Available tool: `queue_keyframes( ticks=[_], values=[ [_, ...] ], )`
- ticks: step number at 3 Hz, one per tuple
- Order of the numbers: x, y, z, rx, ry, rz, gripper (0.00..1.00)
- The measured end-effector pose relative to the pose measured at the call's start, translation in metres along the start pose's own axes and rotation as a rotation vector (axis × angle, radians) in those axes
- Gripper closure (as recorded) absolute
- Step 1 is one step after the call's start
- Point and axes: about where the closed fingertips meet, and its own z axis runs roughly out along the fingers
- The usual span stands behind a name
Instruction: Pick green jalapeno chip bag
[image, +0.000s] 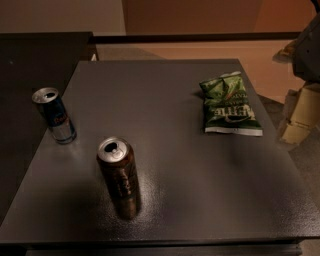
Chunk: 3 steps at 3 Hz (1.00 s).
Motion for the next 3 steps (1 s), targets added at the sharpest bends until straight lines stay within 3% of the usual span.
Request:
queue_keyframes(
  ticks=[1,3],
  values=[
    [-0.001,-0.001,0.000,0.002,-0.002,0.004,0.00],
    [-0.004,-0.044,0.040,0.034,-0.044,0.125,0.00]
  ],
)
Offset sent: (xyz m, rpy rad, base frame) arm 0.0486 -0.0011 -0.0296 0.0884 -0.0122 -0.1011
